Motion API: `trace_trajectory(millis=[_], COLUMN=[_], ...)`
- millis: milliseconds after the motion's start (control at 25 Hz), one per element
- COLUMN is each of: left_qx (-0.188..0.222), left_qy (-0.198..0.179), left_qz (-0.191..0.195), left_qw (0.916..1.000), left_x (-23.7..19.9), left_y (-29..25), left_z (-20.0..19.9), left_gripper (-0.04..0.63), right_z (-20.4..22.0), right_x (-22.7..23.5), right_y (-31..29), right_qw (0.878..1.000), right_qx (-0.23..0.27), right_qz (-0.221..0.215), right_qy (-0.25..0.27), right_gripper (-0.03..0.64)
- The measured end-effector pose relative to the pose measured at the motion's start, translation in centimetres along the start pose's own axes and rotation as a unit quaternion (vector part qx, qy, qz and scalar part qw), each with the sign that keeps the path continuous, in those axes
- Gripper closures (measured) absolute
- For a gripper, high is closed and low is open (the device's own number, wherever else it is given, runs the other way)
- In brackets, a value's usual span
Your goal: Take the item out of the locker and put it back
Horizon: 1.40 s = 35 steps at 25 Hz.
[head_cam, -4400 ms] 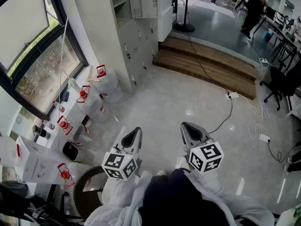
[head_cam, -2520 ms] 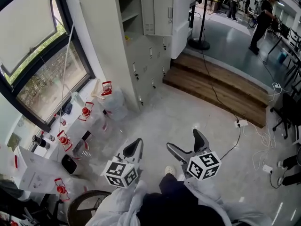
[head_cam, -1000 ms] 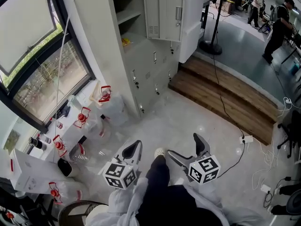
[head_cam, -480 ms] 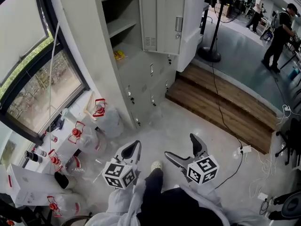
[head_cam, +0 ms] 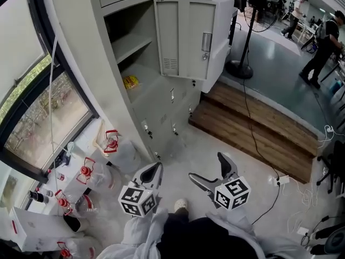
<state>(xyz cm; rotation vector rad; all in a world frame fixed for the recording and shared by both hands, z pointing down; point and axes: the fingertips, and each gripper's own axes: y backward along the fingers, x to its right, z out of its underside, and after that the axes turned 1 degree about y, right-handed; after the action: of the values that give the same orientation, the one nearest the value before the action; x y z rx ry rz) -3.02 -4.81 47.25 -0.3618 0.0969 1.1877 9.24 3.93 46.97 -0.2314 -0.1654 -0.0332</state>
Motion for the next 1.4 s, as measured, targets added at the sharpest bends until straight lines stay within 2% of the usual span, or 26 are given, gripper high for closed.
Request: trace_trajectory(millis=[360,800,1160,1400], left_qx=[0.009,-0.013,-0.014,-0.007], left_qy=[-0.016,0.001,0.014,0.019], left_qz=[0.007,0.015,-0.015,-0.051], left_qw=[0.9998,0.9998,0.9997,0.9985], left_x=[-4.9,-6.4,-8.4,-10.8], left_y=[-5.6,-6.3,-7.9,-10.6], left_z=[-3.1,-2.0,-1.2,-2.6], left_gripper=[0.586,0.586,0.586,0.586], right_z=[-2.1,-0.8,0.1,-1.5], right_x=[3.5,3.4,4.3,7.0], right_y=[-6.5,-8.6,-11.9,-15.9], right_qw=[1.0,1.0,0.999,0.997], right_qx=[0.009,-0.023,-0.034,-0.035], right_qz=[-0.001,-0.004,-0.039,-0.068], right_qy=[0.006,-0.004,-0.012,-0.007], right_gripper=[0.041,0.041,0.041,0.041])
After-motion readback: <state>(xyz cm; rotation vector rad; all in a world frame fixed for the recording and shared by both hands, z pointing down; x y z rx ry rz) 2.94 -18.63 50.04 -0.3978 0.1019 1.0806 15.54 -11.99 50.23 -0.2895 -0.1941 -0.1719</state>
